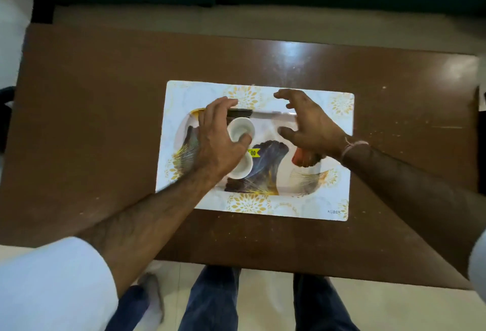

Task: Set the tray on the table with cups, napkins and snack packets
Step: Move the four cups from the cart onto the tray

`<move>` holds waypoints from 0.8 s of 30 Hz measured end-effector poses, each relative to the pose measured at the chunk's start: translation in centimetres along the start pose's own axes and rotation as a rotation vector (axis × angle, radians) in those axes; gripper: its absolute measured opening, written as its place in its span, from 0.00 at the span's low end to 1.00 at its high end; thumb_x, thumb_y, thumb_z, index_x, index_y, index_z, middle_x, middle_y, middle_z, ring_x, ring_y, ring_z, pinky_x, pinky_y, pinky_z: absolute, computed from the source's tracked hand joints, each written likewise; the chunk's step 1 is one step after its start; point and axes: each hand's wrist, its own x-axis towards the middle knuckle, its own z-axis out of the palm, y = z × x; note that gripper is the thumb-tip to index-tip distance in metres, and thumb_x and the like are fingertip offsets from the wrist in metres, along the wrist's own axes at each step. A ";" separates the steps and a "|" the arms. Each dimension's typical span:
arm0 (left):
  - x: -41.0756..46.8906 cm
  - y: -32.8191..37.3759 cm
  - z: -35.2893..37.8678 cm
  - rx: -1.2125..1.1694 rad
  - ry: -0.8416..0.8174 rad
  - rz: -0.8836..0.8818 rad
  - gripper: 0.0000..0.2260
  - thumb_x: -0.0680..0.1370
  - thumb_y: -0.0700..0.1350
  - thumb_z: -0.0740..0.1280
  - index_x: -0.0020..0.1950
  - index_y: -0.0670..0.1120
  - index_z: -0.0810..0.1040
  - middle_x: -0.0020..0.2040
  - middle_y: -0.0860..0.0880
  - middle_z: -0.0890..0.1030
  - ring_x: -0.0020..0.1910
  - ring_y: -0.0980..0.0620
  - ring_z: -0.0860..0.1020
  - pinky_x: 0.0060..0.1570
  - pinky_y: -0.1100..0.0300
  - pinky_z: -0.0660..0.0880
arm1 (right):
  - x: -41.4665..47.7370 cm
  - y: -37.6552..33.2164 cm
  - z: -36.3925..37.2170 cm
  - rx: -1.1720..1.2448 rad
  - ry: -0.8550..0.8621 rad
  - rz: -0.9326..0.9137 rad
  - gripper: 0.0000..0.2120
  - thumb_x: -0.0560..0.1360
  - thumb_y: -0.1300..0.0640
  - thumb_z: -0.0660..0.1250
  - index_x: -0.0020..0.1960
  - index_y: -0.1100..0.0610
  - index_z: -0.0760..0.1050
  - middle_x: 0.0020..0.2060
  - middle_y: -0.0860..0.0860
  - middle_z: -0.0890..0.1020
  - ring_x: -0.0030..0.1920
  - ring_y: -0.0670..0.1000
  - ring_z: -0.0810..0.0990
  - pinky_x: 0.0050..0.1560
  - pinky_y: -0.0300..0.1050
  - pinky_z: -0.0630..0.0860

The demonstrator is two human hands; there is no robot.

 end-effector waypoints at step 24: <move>3.6 30.6 33.0 0.186 -0.468 0.444 0.21 0.74 0.53 0.71 0.66 0.53 0.75 0.64 0.51 0.77 0.65 0.48 0.71 0.64 0.49 0.69 | -21.0 28.9 -21.2 0.017 0.509 0.463 0.23 0.75 0.56 0.68 0.68 0.60 0.71 0.64 0.59 0.75 0.63 0.60 0.75 0.65 0.56 0.72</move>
